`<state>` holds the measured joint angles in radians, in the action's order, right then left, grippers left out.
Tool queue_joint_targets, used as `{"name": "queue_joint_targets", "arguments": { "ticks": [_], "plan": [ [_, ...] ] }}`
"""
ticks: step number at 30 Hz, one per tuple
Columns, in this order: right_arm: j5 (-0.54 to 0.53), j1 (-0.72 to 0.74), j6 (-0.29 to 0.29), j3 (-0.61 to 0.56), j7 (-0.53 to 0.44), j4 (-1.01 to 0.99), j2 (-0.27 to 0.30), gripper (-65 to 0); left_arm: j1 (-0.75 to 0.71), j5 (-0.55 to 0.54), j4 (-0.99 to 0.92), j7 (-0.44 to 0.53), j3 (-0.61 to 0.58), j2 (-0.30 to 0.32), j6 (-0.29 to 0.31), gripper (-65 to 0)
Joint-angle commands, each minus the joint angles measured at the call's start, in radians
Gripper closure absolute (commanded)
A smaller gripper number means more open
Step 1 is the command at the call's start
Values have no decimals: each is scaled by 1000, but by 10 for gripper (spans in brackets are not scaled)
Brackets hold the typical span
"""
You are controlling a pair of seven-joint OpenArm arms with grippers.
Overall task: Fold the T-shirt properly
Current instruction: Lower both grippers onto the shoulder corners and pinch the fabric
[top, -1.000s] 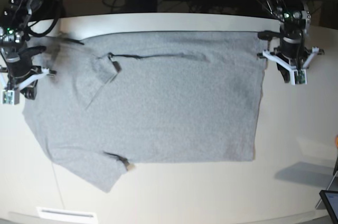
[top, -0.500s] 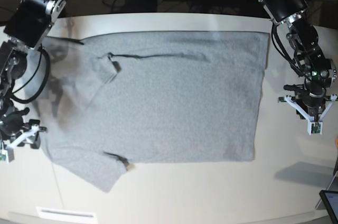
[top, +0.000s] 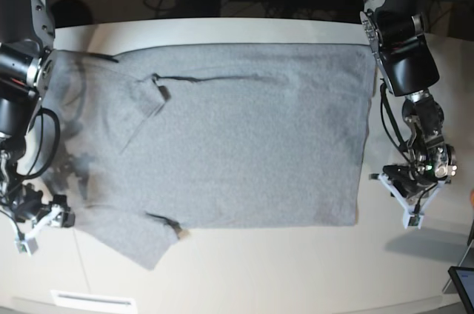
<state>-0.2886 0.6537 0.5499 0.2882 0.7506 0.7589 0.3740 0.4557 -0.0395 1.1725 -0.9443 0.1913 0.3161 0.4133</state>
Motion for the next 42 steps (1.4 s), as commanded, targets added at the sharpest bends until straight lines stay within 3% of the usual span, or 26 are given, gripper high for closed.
{"name": "queue_joint_targets", "arguments": {
  "ticks": [1,5,8,11,16,20,21,24,25,26,28,33,35,38,42],
  "plan": [
    [-7,59,-4,3,-38,-34,30,-428,39,0,-16,29,0,18,-7,-104],
    [-7,110,-3,1,-110,-158,52,-628,84,-6,-108,44,1,18,-7,-255],
    [-7,125,-3,1,-153,-200,58,-650,96,-7,-139,74,1,18,-7,-366],
    [-7,150,-11,-1,-197,-252,59,-650,96,-9,-170,115,1,18,-7,-406],
    [-2,150,-47,-5,-299,-359,59,-650,84,-9,-142,121,1,10,-7,-405],
    [-2,77,-67,-79,-336,-273,59,-650,-28,-10,59,126,3,4,-7,-375],
    [-2,45,-67,-99,-339,-224,59,-618,-71,-10,134,143,3,-11,-9,-322],
    [-2,-88,-66,-126,-339,1,56,-408,-217,-9,343,227,44,-65,-24,-64],
    [-2,-147,-69,-123,-339,80,52,-347,-262,-9,393,264,67,-99,-31,-22],
    [-2,-200,-75,-120,-339,162,49,-325,-305,-9,438,304,92,-131,-31,-35],
    [-2,-314,-138,-119,-339,307,24,-354,-380,-6,499,362,132,-199,-34,-86],
    [-2,-578,-347,-119,-337,618,13,-592,-521,0,600,373,145,-292,-34,-237],
    [-4,-670,-399,-119,-334,721,13,-598,-572,0,640,373,145,-328,-34,-307],
    [-5,-765,-405,-116,-331,805,-16,-595,-642,2,689,371,145,-378,-40,-324],
    [-5,-817,-405,-116,-260,813,-53,-595,-705,2,688,371,144,-423,-103,-324]
  ]
}}
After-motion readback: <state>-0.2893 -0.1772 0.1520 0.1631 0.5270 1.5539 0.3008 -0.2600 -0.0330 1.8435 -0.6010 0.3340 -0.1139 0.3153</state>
